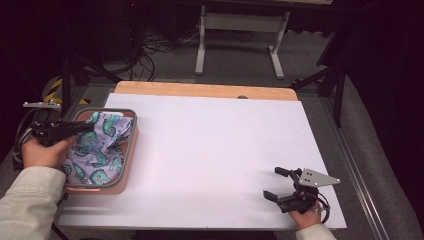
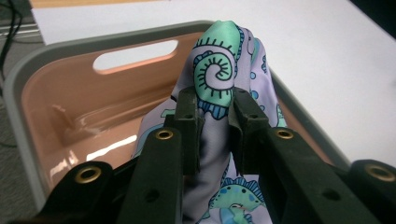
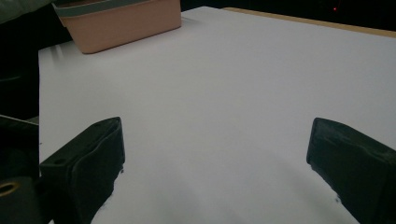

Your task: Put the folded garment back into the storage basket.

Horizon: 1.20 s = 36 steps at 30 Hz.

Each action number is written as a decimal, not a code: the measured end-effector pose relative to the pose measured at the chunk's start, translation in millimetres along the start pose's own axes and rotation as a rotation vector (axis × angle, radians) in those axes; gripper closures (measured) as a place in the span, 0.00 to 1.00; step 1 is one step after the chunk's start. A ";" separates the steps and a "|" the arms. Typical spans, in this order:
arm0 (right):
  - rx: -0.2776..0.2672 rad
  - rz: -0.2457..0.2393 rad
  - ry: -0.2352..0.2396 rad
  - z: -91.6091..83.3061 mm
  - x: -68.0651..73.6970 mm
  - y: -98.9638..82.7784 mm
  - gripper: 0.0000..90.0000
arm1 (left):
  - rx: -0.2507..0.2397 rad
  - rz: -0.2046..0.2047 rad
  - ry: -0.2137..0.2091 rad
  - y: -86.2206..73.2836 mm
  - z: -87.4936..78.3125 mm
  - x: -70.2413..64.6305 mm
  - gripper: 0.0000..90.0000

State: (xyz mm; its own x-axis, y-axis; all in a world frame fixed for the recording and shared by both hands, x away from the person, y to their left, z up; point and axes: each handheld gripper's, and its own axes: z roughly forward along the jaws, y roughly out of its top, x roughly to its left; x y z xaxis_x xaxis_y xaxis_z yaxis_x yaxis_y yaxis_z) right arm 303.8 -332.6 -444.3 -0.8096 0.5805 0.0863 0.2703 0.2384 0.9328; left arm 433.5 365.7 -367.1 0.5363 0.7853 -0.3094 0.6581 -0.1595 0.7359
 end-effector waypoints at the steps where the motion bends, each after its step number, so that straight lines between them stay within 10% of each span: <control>1: 0.001 -0.001 0.000 0.0 0.0 0.0 0.05 | 0.000 0.000 0.000 0.0 0.0 0.0 0.84; 20: 0.000 -0.002 0.005 -0.2 0.2 0.0 0.05 | 0.022 -0.035 0.213 2.6 9.4 1.8 0.80; 28: -0.002 -0.006 0.010 -0.5 0.5 0.1 0.05 | -0.036 -0.037 0.291 2.2 1.8 1.3 0.53; 36: -0.003 -0.007 0.008 -0.5 0.6 0.1 0.05 | -0.082 0.010 0.278 4.1 -7.1 -14.5 0.32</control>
State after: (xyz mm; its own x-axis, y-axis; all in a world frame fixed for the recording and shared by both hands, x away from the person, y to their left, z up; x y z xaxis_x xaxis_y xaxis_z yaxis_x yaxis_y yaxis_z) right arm 303.1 -332.6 -444.0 -0.8158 0.5723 0.0827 0.2633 0.2404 0.9343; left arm 424.6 357.9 -355.3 0.3698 0.9195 -0.1329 0.6023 -0.1284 0.7878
